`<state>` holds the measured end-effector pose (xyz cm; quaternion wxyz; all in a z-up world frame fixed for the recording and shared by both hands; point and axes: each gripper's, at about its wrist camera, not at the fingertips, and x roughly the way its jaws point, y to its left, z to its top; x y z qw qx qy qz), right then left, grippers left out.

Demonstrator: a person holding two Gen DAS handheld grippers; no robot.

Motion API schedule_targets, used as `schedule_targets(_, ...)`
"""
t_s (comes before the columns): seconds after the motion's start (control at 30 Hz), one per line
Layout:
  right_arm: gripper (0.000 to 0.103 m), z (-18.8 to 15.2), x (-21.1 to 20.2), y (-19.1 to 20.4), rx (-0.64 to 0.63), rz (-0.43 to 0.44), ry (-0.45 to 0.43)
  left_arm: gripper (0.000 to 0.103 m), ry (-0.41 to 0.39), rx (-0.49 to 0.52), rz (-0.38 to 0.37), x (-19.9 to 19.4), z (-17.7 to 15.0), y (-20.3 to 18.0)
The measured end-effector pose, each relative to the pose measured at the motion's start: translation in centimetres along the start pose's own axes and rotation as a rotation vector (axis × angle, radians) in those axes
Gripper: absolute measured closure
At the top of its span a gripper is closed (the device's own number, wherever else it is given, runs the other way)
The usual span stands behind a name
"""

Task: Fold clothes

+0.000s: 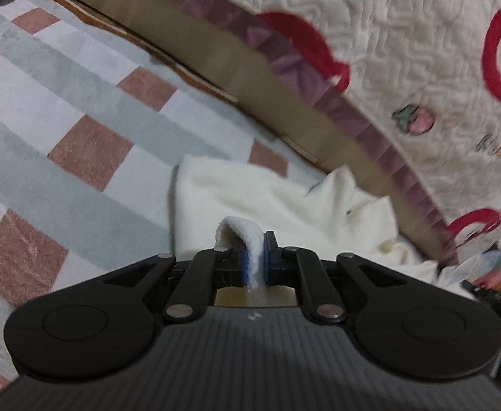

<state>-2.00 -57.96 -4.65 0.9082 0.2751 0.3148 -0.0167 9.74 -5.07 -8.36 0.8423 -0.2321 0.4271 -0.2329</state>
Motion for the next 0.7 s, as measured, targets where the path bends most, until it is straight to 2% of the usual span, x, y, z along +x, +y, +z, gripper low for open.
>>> schedule_targets(0.13,0.091,0.8,2.5,-0.1,0.05,-0.066,0.005,0.095,0.022,-0.011,0.033,1.6,-0.3,1.0)
schedule_targets(0.2,0.092,1.1,3.0,0.0,0.008,-0.121,0.038,0.095,0.034,-0.017,0.05,2.4,-0.5,1.6)
schedule_targets(0.33,0.093,1.4,3.8,0.0,-0.04,-0.168,0.072,0.095,0.058,-0.029,0.085,4.1,-0.8,2.7)
schedule_targets(0.47,0.094,1.7,4.3,-0.5,0.024,-0.187,0.11,0.093,0.043,-0.033,0.071,3.5,-0.3,2.9)
schedule_targets(0.5,0.09,1.7,4.4,-0.6,0.042,-0.191,0.119,0.091,0.038,-0.036,0.07,3.4,-0.2,3.0)
schedule_targets(0.57,0.088,1.8,4.6,-0.8,0.078,-0.199,0.139,0.091,0.051,0.011,0.084,2.5,-0.3,2.3)
schedule_targets(0.6,0.087,1.9,4.8,-1.0,0.096,-0.203,0.148,0.087,0.041,0.034,0.075,1.6,-0.3,1.8)
schedule_targets(0.63,0.087,2.0,4.4,-1.1,0.11,-0.194,0.152,0.074,0.028,0.055,0.064,0.5,-0.3,1.2)
schedule_targets(0.67,0.087,2.3,3.5,-1.2,0.12,-0.181,0.14,0.067,0.018,0.089,0.054,-0.6,-0.3,0.5)
schedule_targets(0.7,0.077,2.4,2.5,-1.4,0.134,-0.189,0.106,0.058,0.008,0.125,0.045,-1.6,-0.3,-0.3)
